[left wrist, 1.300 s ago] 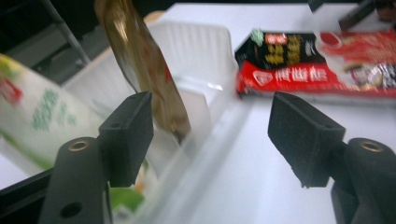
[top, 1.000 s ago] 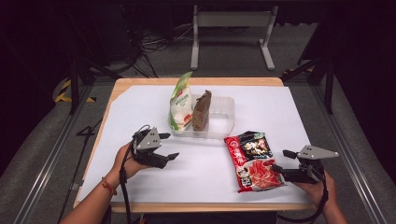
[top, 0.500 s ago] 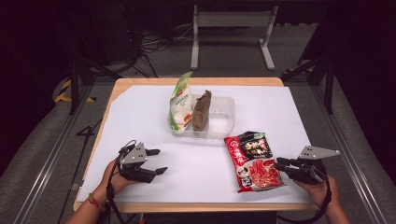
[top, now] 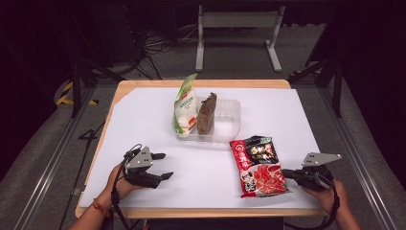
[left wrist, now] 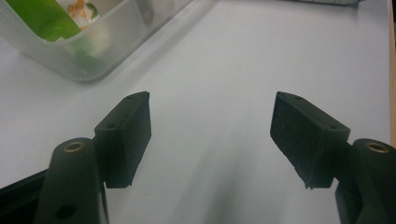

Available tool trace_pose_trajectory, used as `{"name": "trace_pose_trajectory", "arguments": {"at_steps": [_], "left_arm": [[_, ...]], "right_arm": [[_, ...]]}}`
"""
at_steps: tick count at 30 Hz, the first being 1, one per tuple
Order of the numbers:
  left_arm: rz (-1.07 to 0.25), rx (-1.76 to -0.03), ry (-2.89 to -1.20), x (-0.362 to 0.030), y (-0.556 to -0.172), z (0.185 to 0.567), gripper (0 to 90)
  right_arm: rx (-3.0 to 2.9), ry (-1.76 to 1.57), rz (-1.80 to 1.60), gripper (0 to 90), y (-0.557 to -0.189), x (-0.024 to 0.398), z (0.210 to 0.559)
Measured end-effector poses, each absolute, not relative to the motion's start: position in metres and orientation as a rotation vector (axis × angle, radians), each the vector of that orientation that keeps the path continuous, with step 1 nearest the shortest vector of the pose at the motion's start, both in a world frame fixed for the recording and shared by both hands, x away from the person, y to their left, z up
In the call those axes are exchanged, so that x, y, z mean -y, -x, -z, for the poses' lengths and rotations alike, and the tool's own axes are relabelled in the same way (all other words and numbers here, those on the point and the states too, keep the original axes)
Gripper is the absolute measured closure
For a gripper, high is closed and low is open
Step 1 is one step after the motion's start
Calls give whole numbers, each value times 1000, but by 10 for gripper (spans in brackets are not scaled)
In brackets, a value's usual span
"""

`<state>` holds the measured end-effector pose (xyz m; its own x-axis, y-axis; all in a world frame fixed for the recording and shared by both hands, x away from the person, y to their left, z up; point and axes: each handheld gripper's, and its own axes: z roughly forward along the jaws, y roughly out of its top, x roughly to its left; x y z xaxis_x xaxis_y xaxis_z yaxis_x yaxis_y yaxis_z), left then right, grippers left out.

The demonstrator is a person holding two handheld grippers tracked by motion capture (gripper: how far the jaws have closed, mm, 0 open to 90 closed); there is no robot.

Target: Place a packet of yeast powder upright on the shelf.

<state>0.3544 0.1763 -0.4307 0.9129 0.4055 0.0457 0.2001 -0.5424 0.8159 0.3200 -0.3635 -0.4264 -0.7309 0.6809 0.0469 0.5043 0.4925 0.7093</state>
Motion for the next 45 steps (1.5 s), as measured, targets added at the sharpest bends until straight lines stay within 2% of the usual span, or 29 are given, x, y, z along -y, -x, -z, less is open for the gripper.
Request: {"name": "trace_pose_trajectory", "arguments": {"at_steps": [10,40,43,45], "left_arm": [[-261,-426,-2157,-174,-355,433,292],[-240,-428,-2180,-172,-357,436,280],[-250,-426,-2180,-173,-357,436,277],[-255,-428,-2181,-174,-357,436,278]], "right_arm": [[-2667,-826,-1151,900,-316,344,428],[-2739,-735,-1232,900,-313,319,433],[-2723,-733,-1224,812,-313,321,431],[-2706,-751,-1216,793,-314,325,431]]}}
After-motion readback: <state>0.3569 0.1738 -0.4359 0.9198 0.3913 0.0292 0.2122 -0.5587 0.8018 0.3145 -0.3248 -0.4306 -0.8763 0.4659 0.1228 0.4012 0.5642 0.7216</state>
